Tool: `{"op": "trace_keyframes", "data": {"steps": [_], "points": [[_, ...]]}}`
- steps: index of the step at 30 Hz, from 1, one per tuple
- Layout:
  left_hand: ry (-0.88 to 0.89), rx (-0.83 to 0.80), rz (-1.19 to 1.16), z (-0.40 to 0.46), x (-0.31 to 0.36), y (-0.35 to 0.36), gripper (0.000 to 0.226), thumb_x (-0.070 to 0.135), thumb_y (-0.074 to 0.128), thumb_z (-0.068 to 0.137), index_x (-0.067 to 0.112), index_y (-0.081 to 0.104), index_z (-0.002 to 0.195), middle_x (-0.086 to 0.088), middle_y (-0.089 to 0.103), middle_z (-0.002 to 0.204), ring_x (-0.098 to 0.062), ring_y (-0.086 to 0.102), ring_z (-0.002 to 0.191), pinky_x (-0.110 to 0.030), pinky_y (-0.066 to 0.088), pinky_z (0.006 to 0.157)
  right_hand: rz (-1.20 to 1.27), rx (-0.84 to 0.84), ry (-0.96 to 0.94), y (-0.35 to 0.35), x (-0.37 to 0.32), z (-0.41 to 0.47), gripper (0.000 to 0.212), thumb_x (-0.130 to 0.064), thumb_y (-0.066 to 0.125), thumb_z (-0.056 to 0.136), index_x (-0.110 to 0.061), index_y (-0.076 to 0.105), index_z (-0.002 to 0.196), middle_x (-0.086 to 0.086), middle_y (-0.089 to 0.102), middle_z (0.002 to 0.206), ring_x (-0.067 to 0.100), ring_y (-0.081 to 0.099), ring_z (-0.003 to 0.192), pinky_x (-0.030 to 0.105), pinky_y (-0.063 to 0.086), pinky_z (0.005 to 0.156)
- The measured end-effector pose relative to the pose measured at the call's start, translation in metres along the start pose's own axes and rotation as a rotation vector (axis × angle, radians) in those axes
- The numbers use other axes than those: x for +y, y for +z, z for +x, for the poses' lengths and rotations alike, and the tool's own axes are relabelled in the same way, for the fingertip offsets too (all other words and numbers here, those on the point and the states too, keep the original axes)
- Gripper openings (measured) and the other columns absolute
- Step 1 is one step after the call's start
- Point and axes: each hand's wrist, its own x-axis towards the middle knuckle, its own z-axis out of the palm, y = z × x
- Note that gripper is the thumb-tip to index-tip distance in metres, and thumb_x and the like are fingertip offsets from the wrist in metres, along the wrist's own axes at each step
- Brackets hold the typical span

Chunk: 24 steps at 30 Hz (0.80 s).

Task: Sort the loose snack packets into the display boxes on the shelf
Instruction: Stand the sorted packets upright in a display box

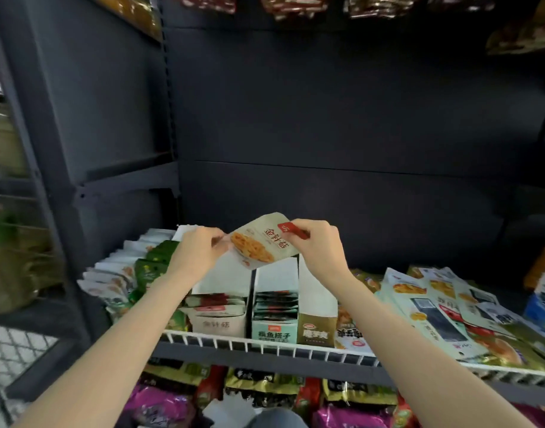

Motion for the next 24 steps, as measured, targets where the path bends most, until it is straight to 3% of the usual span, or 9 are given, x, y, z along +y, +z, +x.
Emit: {"op": "trace_keyframes", "data": {"steps": [2,4,6,8,11,14,17,20,24], "points": [[0.046,0.002,-0.076,-0.01,-0.007,-0.012,0.026,0.024,0.064,0.088,0.021,0.06,0.114,0.007,0.063,0.094,-0.009,0.057,0.087,-0.026,0.044,0.076,-0.097,-0.045,-0.066,0.015,-0.014,0.0,0.017,-0.025,0.057,0.092,-0.027,0.073,0.098,-0.013,0.067,0.084,0.009,0.06,0.076,0.03,0.047,0.06],[0.122,0.061,-0.119,-0.018,-0.011,-0.022,0.033,0.021,0.067,0.085,0.022,0.058,0.117,0.011,0.063,0.096,-0.006,0.058,0.09,-0.023,0.045,0.081,-0.231,-0.097,-0.148,0.028,-0.026,-0.002,0.02,-0.027,0.055,0.094,-0.027,0.071,0.105,-0.009,0.068,0.091,0.013,0.06,0.085,0.031,0.048,0.067],[0.142,0.061,-0.149,-0.024,-0.016,-0.028,0.024,0.017,0.068,0.084,0.021,0.062,0.107,0.012,0.064,0.091,-0.004,0.059,0.088,-0.017,0.045,0.081,-0.334,-0.14,-0.22,0.04,-0.036,-0.004,0.022,-0.029,0.051,0.096,-0.03,0.069,0.109,-0.007,0.068,0.099,0.016,0.059,0.094,0.034,0.049,0.075],[0.109,0.026,-0.123,-0.027,-0.025,-0.03,0.008,0.015,0.067,0.085,0.02,0.062,0.088,0.013,0.061,0.08,-0.006,0.058,0.079,-0.008,0.04,0.07,-0.415,-0.181,-0.269,0.05,-0.042,-0.005,0.024,-0.03,0.048,0.097,-0.032,0.066,0.113,-0.008,0.066,0.103,0.016,0.059,0.098,0.033,0.048,0.076],[0.107,-0.013,-0.012,-0.03,-0.038,-0.027,0.017,0.018,0.067,0.085,0.02,0.057,0.072,0.007,0.058,0.07,-0.012,0.056,0.071,-0.014,0.037,0.061,-0.541,-0.212,-0.342,0.062,-0.046,-0.006,0.025,-0.032,0.045,0.098,-0.03,0.063,0.116,-0.006,0.063,0.104,0.019,0.059,0.097,0.031,0.044,0.07],[0.092,-0.008,-0.033,-0.032,-0.041,-0.029,0.003,0.018,0.066,0.086,0.018,0.065,0.089,0.007,0.063,0.083,-0.007,0.058,0.079,-0.019,0.044,0.074,-0.55,-0.242,-0.339,0.069,-0.047,-0.006,0.027,-0.033,0.046,0.097,-0.027,0.063,0.117,-0.003,0.057,0.106,0.02,0.058,0.094,0.03,0.043,0.068],[0.139,-0.007,-0.036,-0.034,-0.041,-0.034,0.015,0.02,0.066,0.086,0.024,0.066,0.101,0.011,0.068,0.091,-0.003,0.062,0.087,-0.019,0.048,0.081,-0.629,-0.339,-0.32,0.077,-0.047,-0.006,0.025,-0.035,0.049,0.096,-0.028,0.065,0.115,-0.002,0.061,0.104,0.022,0.059,0.095,0.03,0.04,0.067],[0.173,-0.02,0.194,-0.042,-0.04,-0.038,0.011,0.027,0.061,0.089,0.027,0.067,0.098,0.01,0.068,0.09,-0.006,0.061,0.084,-0.025,0.051,0.077,-0.458,-0.385,-0.178,0.083,-0.04,-0.007,0.021,-0.024,0.059,0.09,-0.026,0.068,0.109,-0.002,0.067,0.104,0.018,0.062,0.096,0.03,0.049,0.073],[0.264,-0.051,0.499,-0.049,-0.037,-0.038,0.016,0.033,0.053,0.092,0.028,0.066,0.101,0.011,0.065,0.09,-0.011,0.056,0.091,-0.032,0.038,0.093,-0.205,-0.462,-0.067,0.086,-0.027,-0.01,0.023,-0.005,0.058,0.084,-0.016,0.072,0.099,0.001,0.07,0.102,0.013,0.063,0.095,0.03,0.053,0.087]]}}
